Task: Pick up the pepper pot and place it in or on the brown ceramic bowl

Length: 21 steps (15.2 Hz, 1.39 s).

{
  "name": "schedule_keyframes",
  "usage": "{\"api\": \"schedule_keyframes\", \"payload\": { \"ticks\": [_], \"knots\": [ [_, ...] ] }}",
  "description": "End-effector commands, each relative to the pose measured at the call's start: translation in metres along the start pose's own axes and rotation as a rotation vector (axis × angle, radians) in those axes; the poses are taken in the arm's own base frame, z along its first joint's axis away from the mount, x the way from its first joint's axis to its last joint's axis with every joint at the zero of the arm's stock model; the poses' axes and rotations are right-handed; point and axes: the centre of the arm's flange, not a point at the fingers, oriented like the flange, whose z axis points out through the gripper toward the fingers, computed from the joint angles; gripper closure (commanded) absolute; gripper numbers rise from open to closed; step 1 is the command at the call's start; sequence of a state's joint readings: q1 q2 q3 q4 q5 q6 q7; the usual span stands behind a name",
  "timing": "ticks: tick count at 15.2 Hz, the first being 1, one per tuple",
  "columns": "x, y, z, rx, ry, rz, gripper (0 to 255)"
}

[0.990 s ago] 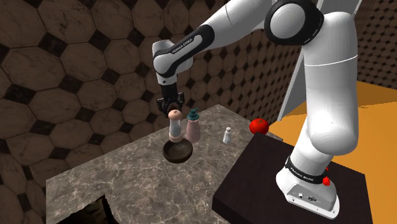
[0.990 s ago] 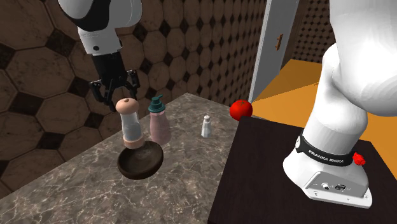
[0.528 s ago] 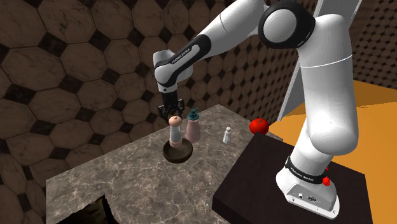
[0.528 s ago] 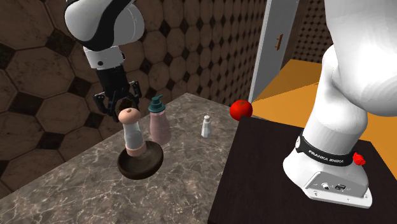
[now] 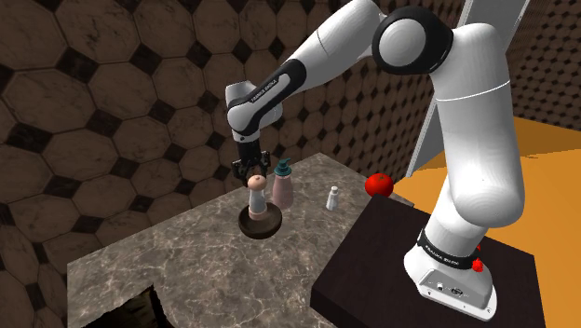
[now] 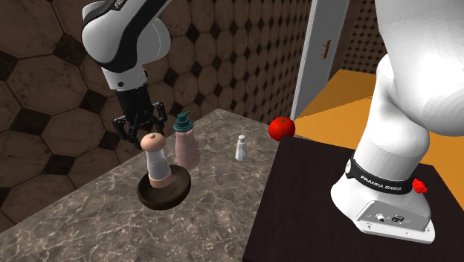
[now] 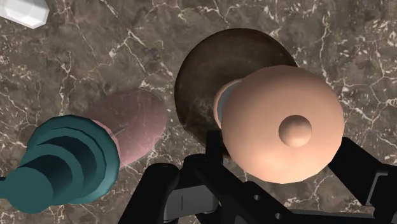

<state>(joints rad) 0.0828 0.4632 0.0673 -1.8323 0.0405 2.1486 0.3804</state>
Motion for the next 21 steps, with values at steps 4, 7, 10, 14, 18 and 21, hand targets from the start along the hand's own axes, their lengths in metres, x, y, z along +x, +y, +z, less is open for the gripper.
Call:
{"api": "schedule_keyframes", "payload": {
  "ticks": [4, 7, 10, 14, 18, 21],
  "knots": [
    [0.0, 0.0, 0.0, 0.0, 0.0, 0.0, 0],
    [0.0, 0.0, 0.0, 0.0, 0.0, 0.0, 0],
    [0.0, 0.0, -0.013, 0.0, 0.0, 0.0, 0],
    [0.0, 0.0, -0.05, 0.0, 0.0, 0.0, 0],
    [0.0, 0.0, -0.05, 0.0, 0.0, 0.0, 0],
    [0.0, 0.0, -0.05, 0.0, 0.0, 0.0, 0]
  ]
}}
